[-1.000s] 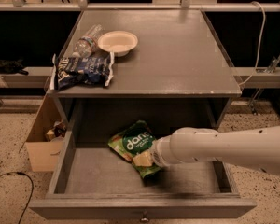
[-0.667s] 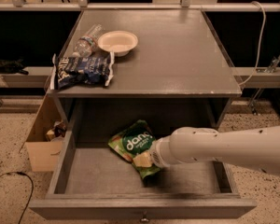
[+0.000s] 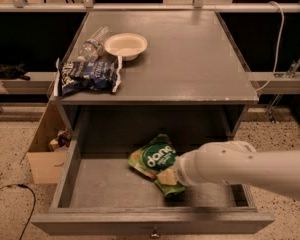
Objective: Pick green rice chip bag from top drawer and place on counter
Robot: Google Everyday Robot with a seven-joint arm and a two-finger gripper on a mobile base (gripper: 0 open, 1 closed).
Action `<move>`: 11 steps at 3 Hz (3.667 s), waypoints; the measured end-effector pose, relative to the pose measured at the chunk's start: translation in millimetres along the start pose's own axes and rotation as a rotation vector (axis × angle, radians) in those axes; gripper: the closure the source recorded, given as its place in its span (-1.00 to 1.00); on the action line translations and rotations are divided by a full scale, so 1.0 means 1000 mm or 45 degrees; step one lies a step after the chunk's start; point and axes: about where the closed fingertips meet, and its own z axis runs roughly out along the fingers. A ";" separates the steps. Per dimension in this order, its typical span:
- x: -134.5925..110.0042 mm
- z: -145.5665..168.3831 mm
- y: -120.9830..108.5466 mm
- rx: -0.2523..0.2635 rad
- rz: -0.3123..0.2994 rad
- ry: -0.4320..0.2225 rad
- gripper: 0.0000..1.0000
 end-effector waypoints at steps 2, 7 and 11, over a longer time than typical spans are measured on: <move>0.040 -0.121 -0.048 0.228 0.015 -0.057 1.00; -0.061 -0.364 -0.026 0.410 -0.262 -0.475 1.00; -0.156 -0.427 -0.010 0.639 -0.430 -0.630 1.00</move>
Offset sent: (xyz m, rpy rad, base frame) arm -0.0803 -0.1546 0.1376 -0.1476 -0.1820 -0.1734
